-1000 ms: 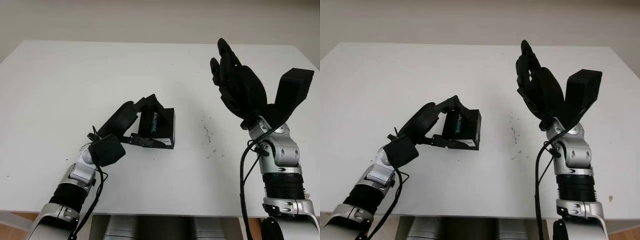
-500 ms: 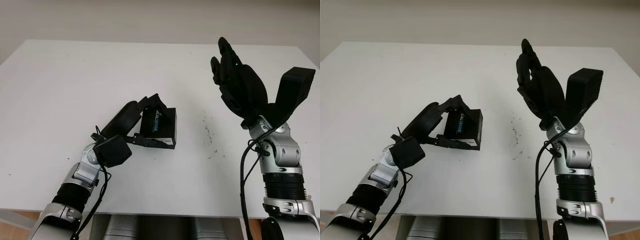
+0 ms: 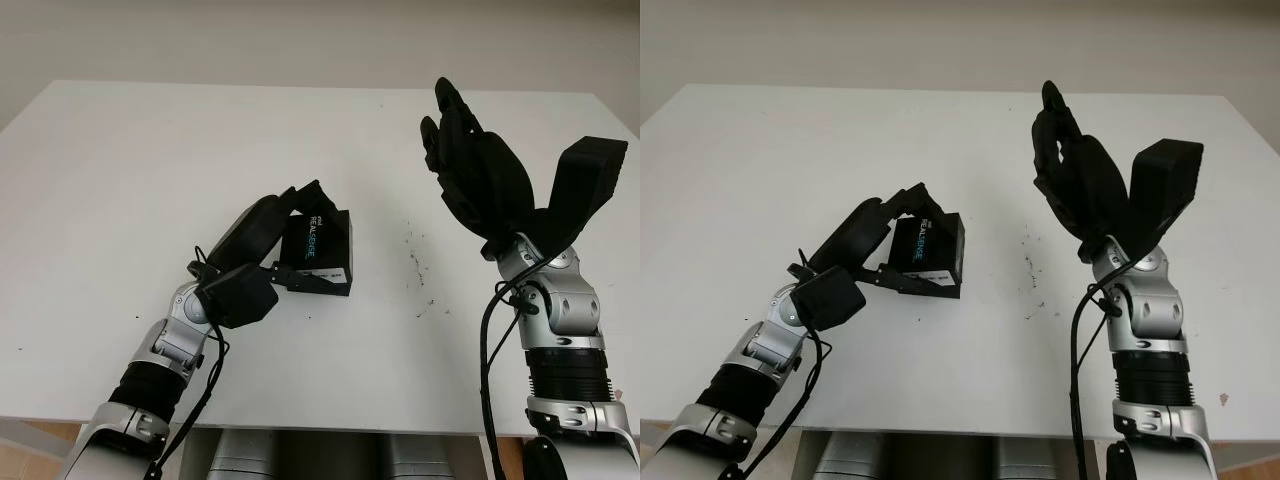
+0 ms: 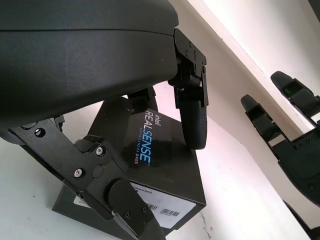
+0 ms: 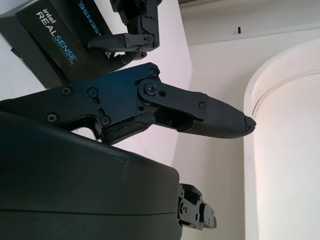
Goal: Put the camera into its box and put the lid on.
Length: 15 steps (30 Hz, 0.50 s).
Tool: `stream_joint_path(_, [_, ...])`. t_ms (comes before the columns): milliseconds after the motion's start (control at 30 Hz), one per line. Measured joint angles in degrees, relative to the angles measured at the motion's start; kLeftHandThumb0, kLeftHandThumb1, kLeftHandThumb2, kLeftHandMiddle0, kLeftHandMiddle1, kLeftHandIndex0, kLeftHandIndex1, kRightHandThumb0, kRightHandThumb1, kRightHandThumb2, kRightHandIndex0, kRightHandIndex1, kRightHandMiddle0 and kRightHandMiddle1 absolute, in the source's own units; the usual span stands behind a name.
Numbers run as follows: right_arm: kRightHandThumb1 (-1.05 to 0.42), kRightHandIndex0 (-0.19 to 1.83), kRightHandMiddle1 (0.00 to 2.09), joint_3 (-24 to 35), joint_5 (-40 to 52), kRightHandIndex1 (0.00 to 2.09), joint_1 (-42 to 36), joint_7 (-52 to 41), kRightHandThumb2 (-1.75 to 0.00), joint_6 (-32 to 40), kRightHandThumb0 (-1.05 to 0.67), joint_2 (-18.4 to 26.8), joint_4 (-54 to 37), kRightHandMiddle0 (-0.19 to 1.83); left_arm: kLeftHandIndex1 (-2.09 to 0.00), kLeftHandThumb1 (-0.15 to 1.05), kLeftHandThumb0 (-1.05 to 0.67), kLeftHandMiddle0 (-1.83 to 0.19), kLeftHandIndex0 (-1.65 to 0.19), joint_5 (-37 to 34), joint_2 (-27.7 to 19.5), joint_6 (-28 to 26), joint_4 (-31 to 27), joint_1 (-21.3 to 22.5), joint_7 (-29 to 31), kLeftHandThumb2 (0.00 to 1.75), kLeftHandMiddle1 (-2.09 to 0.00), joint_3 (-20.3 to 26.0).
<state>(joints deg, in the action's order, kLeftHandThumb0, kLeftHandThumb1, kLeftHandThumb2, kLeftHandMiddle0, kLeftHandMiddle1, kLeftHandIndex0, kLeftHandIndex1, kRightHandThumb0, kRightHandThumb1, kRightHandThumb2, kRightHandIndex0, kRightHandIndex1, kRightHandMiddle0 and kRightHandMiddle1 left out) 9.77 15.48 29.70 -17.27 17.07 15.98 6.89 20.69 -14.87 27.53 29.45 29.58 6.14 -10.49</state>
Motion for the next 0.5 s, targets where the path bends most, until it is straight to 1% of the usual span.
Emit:
stream_joint_path(100, [-1.05,-0.19,0.0,0.0,0.0,0.0,-0.2,0.2,-0.69,0.0,-0.79,0.0,0.0,-0.19,-1.48,0.96,-0.07,-0.31,-0.27,0.1,0.0,-1.3,-0.2,0.3,0.0,0.05,-1.56,-0.3])
stream_joint_path(333, [-1.05,-0.19,0.0,-0.1,0.0,0.0,-0.5,1.0,-0.7,0.0,-0.77,-0.2,-1.0,-0.19,-1.46,0.95,-0.09,-0.32,-0.27,0.1,-0.1,-3.6,-1.3,0.8,1.5,0.05,-1.56,-0.6])
stream_joint_path(500, [-1.05,-0.19,0.0,-0.2,0.0,0.0,-0.7,1.1,-0.71,0.0,-0.77,-0.2,-1.1,-0.19,-1.46,0.95,-0.09,-0.34,-0.3,0.3,-0.3,-3.8,-1.3,1.2,1.8,0.05,-1.55,-0.9])
